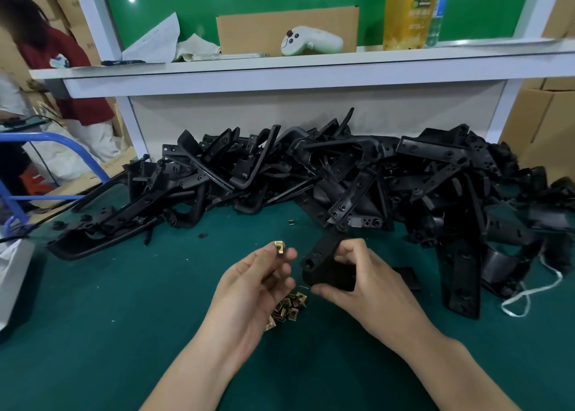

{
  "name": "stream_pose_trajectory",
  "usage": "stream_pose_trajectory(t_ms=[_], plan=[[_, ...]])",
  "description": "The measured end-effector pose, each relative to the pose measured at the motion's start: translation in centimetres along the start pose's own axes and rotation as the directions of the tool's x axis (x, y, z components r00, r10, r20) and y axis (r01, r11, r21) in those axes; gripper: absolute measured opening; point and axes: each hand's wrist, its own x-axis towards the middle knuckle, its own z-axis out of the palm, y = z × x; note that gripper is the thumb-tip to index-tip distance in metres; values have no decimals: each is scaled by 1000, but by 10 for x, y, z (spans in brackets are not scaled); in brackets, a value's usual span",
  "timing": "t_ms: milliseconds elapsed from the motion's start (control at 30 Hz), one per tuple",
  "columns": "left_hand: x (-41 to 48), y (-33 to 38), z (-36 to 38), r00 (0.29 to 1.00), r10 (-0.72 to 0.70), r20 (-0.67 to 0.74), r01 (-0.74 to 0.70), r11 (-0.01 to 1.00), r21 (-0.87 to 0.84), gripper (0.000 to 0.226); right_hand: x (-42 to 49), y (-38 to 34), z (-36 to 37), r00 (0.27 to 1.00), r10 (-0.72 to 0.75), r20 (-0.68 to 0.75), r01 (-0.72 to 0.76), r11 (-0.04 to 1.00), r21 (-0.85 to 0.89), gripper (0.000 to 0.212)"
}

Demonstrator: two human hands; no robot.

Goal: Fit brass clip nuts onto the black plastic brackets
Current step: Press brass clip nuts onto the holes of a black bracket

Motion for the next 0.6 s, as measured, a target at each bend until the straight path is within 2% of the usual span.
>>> stream_pose_trajectory(t_ms=[100,233,600], plan=[[1,0,-1,994,102,-33,-94,978,189,18,0,-3,0,999,-51,-8,51,998,-27,58],[2,-2,-5,982,183,-38,-150,891,428,23,0,-3,0,997,-74,5,75,997,-30,56],[-4,-4,-1,977,208,46,-196,796,572,16,0,-6,-2,995,-70,64,72,997,-29,60]])
